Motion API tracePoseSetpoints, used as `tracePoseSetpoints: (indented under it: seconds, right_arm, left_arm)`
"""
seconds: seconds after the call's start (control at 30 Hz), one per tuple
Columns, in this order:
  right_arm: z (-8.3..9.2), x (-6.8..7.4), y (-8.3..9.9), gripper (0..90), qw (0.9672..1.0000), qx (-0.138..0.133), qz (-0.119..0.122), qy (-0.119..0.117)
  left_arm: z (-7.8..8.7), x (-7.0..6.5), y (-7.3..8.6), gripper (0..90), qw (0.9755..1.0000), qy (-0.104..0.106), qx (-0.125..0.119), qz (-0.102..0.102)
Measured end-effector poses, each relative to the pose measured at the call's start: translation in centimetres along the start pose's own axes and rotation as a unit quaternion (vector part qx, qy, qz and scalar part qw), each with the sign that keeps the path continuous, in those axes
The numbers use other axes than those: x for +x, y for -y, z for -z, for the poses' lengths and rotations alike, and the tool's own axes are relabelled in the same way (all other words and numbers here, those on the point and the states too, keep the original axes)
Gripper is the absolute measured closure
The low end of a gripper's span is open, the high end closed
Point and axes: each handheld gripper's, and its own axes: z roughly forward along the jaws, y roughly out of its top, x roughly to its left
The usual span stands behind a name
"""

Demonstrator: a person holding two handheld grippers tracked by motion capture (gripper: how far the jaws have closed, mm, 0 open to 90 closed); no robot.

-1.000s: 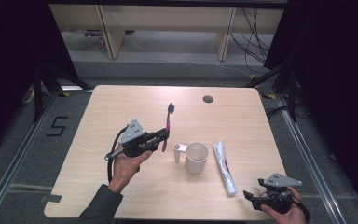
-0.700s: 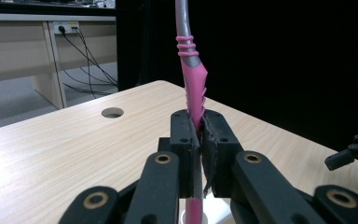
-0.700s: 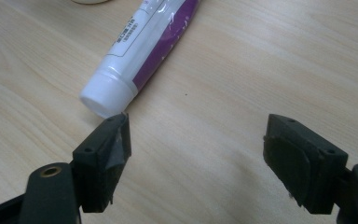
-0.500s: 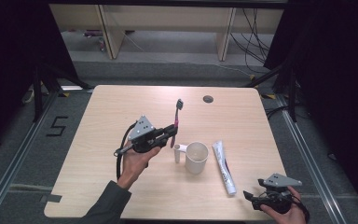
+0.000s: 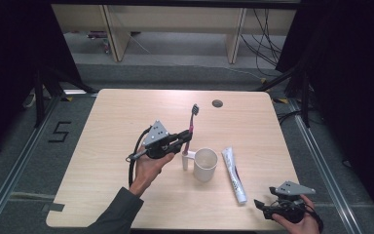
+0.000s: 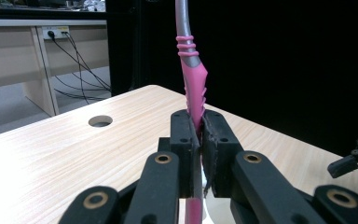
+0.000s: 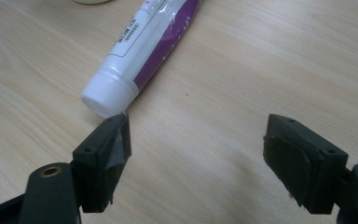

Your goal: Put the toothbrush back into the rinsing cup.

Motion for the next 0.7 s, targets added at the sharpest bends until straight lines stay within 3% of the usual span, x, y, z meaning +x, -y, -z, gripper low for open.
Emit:
tracePoseSetpoints:
  seconds: [0.1, 0.37, 0.5, 0.53, 0.6, 0.7]
  right_arm:
    - [-0.1, -0.3, -0.1, 24.1, 0.9998, -0.007, 0.02, 0.001]
    - [-0.1, -0.1, 0.0, 24.1, 0.9999, -0.007, 0.008, -0.002]
    - [-0.1, -0.2, 0.0, 24.1, 0.9998, -0.006, 0.017, 0.001]
    - [0.0, 0.0, 0.0, 24.1, 1.0, 0.0, -0.001, -0.001]
    - [-0.1, -0.2, 0.0, 24.1, 0.9999, -0.01, 0.013, -0.001]
    - [0.0, -0.1, 0.0, 24.1, 1.0, -0.004, 0.008, -0.001]
  left_arm:
    - [-0.1, 0.2, 0.3, 82.9, 1.0, -0.002, 0.0, 0.003]
    - [-0.2, 0.4, 1.4, 82.9, 1.0, -0.003, 0.004, 0.006]
    - [-0.2, 0.4, 1.8, 82.8, 0.9999, -0.006, 0.009, 0.007]
    - [-0.1, 0.5, 1.9, 82.8, 0.9999, -0.004, 0.009, 0.007]
    - [0.0, 0.5, 2.1, 82.7, 0.9999, -0.005, 0.01, 0.006]
    - [0.1, 0.5, 2.4, 82.6, 0.9999, -0.005, 0.014, 0.006]
